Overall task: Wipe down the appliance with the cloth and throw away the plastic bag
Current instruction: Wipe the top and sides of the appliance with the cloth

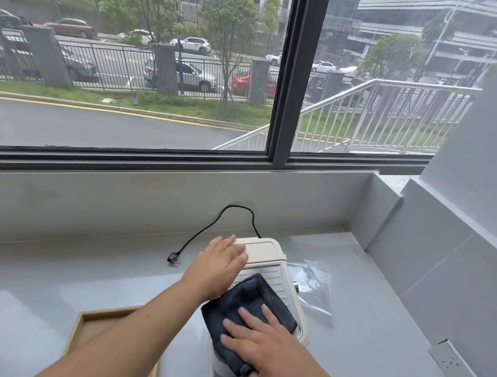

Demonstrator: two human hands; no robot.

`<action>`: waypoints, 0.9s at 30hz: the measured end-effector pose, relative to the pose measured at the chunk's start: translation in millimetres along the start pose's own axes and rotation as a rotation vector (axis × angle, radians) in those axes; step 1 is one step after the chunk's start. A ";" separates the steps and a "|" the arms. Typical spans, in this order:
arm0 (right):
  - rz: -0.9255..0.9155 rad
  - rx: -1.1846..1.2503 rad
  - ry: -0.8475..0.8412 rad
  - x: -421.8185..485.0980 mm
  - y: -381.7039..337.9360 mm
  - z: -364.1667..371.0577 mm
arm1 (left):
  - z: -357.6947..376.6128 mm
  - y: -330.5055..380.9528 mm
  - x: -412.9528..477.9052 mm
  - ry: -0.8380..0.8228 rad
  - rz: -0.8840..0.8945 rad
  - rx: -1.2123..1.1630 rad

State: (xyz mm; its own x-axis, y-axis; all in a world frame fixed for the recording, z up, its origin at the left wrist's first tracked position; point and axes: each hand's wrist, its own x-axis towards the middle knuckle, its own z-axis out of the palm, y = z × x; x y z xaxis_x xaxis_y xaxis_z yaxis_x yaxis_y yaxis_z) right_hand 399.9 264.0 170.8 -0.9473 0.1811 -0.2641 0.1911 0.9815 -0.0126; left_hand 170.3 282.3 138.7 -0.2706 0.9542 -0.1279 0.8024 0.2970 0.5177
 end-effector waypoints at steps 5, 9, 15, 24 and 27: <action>0.098 -0.153 0.004 -32.5 14.0 26.7 | 12.4 -2.0 -5.4 0.078 0.018 0.165; 0.029 -0.087 0.013 -38.2 24.8 17.9 | 14.5 -1.8 -5.0 0.094 0.017 0.172; 0.038 0.088 0.185 -36.5 40.3 13.9 | 16.0 -3.1 -5.2 0.115 0.026 0.142; 0.264 0.352 0.244 -9.9 72.1 17.1 | 16.5 -5.9 -3.7 0.104 0.028 0.139; 0.333 0.414 0.302 3.4 80.8 15.1 | 16.4 -4.9 -3.8 0.100 0.028 0.137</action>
State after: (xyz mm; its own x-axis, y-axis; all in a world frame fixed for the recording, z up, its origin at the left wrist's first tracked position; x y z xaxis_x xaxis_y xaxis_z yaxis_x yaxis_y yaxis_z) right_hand 416.0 343.0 154.3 -0.8389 0.5432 -0.0334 0.5161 0.7745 -0.3659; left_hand 176.1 277.8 122.8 -0.2934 0.9556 -0.0268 0.8735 0.2794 0.3987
